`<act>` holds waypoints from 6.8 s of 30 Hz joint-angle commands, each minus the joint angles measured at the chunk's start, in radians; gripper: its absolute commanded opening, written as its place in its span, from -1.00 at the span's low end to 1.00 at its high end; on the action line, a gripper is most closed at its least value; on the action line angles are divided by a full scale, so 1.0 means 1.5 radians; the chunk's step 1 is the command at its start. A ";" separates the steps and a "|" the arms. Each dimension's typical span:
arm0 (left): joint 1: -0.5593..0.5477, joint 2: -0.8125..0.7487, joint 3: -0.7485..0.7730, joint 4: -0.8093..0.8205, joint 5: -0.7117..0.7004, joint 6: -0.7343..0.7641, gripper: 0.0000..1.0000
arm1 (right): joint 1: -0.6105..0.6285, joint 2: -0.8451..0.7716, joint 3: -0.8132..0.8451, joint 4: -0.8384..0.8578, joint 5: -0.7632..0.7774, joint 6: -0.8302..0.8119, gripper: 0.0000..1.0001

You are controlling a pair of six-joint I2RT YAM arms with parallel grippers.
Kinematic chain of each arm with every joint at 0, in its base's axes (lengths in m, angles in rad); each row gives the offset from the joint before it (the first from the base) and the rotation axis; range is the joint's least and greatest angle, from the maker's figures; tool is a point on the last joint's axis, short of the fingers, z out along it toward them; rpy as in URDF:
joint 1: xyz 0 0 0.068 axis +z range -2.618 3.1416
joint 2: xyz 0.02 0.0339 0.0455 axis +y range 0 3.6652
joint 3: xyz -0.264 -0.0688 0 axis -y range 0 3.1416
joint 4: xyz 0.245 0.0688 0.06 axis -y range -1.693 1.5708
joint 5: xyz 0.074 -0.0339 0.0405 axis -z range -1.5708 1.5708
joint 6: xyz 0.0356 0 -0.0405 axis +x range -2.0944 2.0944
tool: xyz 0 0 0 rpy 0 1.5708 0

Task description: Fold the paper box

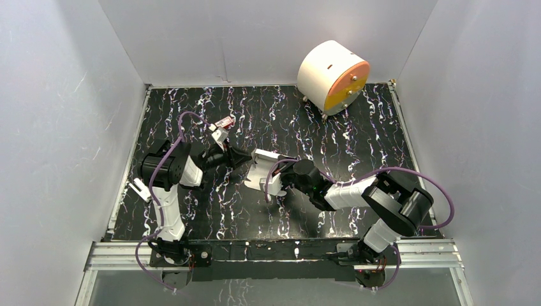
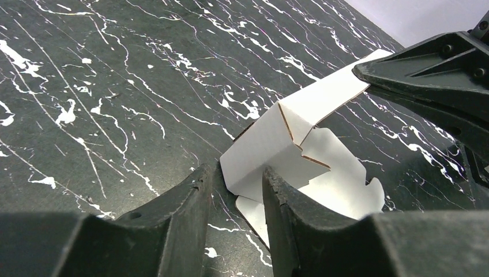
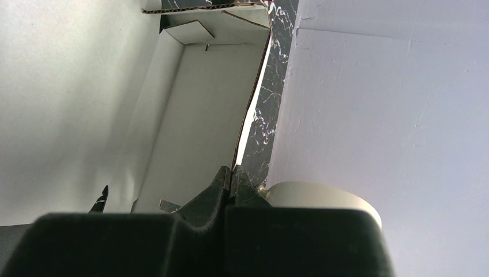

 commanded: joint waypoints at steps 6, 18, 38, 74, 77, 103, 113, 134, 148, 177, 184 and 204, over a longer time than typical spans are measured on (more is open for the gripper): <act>-0.015 -0.021 0.005 0.070 0.021 0.021 -0.11 | 0.005 0.007 0.010 -0.094 -0.050 0.007 -1.00; -0.027 -0.031 -0.001 0.070 0.020 0.029 -0.05 | 0.006 0.009 0.017 -0.100 -0.052 0.008 -1.00; -0.055 -0.021 0.009 0.081 -0.080 0.069 -0.17 | 0.005 0.012 0.025 -0.118 -0.066 0.016 -1.00; -0.131 -0.030 -0.037 0.122 -0.309 0.165 -0.62 | 0.046 0.076 -0.019 -0.016 0.055 -0.086 -1.00; -0.138 -0.033 -0.039 0.123 -0.321 0.169 -0.62 | 0.052 0.089 -0.023 0.010 0.072 -0.104 -1.00; -0.277 -0.024 -0.052 0.199 -0.695 0.243 -0.84 | 0.080 0.119 -0.008 0.038 0.103 -0.113 -1.00; -0.322 -0.012 -0.020 0.199 -0.944 0.214 -0.91 | 0.080 0.099 -0.011 0.027 0.104 -0.087 -1.00; -0.331 -0.046 -0.020 0.168 -1.213 0.238 -1.00 | 0.049 0.043 -0.005 0.020 0.047 -0.003 -1.00; -0.330 -0.038 -0.013 0.050 -1.125 0.086 -1.00 | 0.045 0.114 -0.003 0.092 0.039 -0.037 -1.00; -0.259 -0.006 -0.053 0.100 -0.928 0.059 -1.00 | 0.059 0.283 -0.026 0.406 0.093 -0.133 -1.00; -0.315 -0.010 -0.012 0.099 -1.108 0.153 -1.00 | 0.062 0.275 -0.028 0.408 0.089 -0.122 -1.00; -0.314 -0.026 0.079 -0.184 -1.283 0.028 -1.00 | 0.062 0.280 -0.027 0.433 0.080 -0.101 -1.00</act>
